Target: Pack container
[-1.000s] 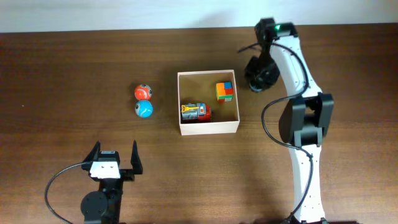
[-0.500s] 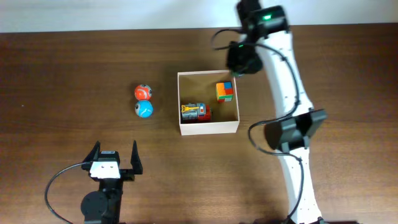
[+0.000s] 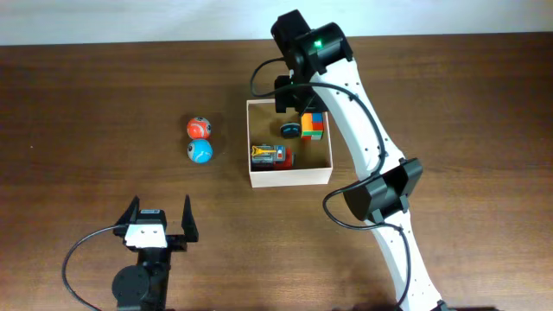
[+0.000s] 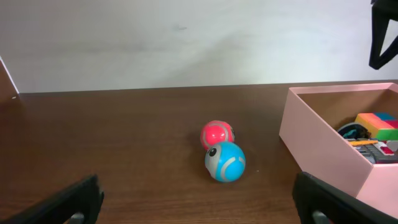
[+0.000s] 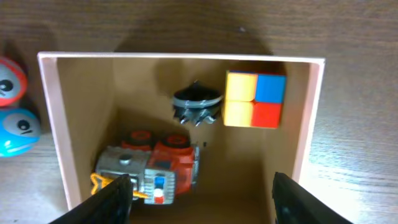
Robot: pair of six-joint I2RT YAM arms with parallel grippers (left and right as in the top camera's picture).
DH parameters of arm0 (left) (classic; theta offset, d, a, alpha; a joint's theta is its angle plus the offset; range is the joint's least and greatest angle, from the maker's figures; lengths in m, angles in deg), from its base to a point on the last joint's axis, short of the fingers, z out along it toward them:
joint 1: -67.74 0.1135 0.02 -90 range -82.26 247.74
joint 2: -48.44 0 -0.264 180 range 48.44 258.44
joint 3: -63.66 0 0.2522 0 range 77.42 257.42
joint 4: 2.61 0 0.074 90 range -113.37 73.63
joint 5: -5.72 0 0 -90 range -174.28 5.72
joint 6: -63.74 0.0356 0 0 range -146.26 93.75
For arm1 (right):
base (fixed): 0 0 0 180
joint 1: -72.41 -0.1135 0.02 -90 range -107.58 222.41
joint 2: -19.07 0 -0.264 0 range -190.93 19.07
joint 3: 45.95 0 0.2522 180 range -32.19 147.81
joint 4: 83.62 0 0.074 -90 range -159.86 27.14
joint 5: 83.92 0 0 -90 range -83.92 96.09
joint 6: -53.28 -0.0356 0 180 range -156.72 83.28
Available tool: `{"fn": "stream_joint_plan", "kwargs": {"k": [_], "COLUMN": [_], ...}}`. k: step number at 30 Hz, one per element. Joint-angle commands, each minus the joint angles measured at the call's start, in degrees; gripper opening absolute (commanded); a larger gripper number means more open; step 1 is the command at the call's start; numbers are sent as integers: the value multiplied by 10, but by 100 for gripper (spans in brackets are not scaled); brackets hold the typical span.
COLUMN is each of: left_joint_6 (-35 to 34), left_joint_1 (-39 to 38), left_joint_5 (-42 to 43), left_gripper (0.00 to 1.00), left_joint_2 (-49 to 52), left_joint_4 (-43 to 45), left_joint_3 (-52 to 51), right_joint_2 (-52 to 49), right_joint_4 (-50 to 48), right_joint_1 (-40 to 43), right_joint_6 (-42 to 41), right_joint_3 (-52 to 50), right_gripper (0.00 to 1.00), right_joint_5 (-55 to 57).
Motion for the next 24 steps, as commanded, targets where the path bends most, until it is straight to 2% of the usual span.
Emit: {"fn": "stream_joint_plan", "kwargs": {"k": [1, 5, 7, 11, 13, 18, 21, 24], "left_joint_6": [9, 9, 9, 9, 9, 9, 9, 9], "left_joint_1": [3, 3, 3, 3, 3, 3, 3, 3], "left_joint_5": [-2, -2, -2, -2, -2, -2, -2, -2], "left_gripper": [99, 99, 99, 99, 99, 99, 99, 99], "left_joint_2": [-5, -5, -5, -5, -5, -5, -5, -5], "left_joint_4": [-2, -3, -2, -3, -2, -2, -2, -2], "left_joint_3": [-2, -2, -2, -2, -2, -2, -2, -2], "right_joint_2": [25, 49, 72, 137, 206, 323, 399, 479], "right_joint_4": [3, 3, 3, 3, 4, 3, 4, 3], "right_joint_1": [23, 49, 61, 75, 76, 76, 76, 76], "right_joint_6": [1, 1, 8, 54, 100, 146, 151, 150], "right_joint_3": [6, 6, 6, 6, 6, -8, -63, -164], "right_gripper": [74, 93, 99, 99, 99, 99, 99, 99], "right_joint_5": [20, 16, 15, 14, 17, 50, 77, 96]}}
